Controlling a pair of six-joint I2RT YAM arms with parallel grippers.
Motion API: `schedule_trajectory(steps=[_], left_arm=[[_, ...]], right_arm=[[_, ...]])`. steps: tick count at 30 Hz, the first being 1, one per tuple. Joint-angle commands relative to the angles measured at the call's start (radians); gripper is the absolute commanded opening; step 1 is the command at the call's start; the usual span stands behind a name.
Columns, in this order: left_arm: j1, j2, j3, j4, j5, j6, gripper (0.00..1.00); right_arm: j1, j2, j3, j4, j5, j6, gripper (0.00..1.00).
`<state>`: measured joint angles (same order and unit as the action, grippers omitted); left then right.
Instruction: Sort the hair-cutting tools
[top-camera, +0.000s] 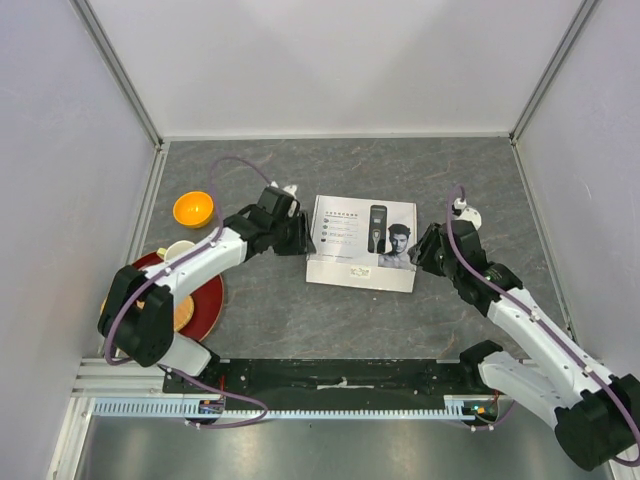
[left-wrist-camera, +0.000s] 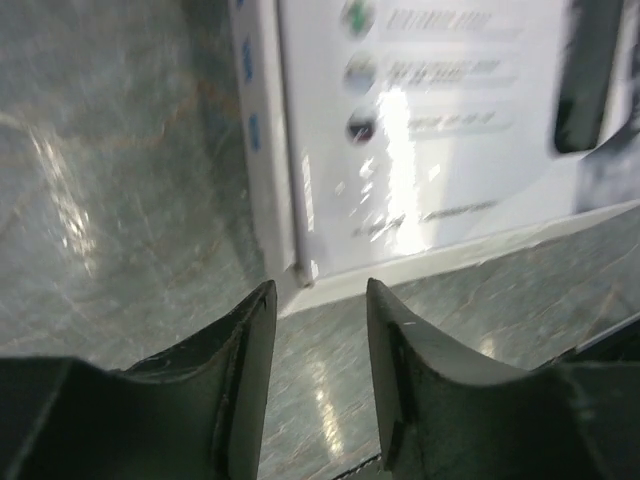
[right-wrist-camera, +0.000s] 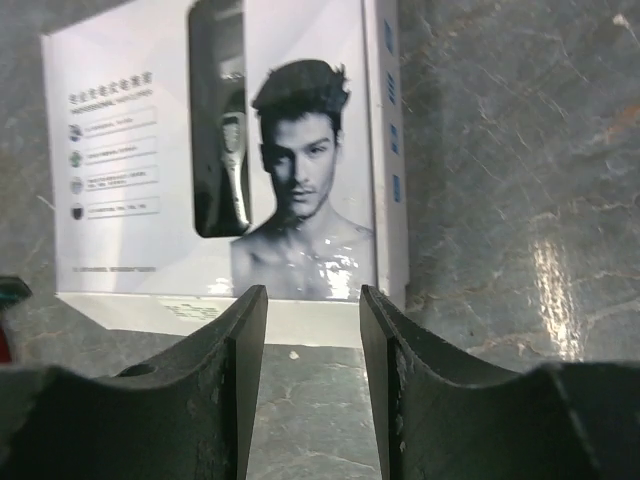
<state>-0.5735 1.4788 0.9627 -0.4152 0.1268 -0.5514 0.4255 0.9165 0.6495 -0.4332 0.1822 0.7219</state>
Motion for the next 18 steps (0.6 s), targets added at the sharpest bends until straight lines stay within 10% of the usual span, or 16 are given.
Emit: schedule_trajectory(steps=[1,11,18], left_arm=[[-0.002,-0.008,0.178,-0.001,-0.064,0.07,0.5],[0.014,0.38,0.415,0.445,-0.105,0.172,0.54],[0.05,0.664,0.692,0.435,0.002,0.114,0.56]], right_arm=[[0.013,0.002,0.027,0.028,-0.029,-0.036,0.5],[0.105,0.064,-0.114,0.192,-0.219,-0.001,0.45],[0.134,0.152,-0.192,0.266,-0.132,0.111,0.39]])
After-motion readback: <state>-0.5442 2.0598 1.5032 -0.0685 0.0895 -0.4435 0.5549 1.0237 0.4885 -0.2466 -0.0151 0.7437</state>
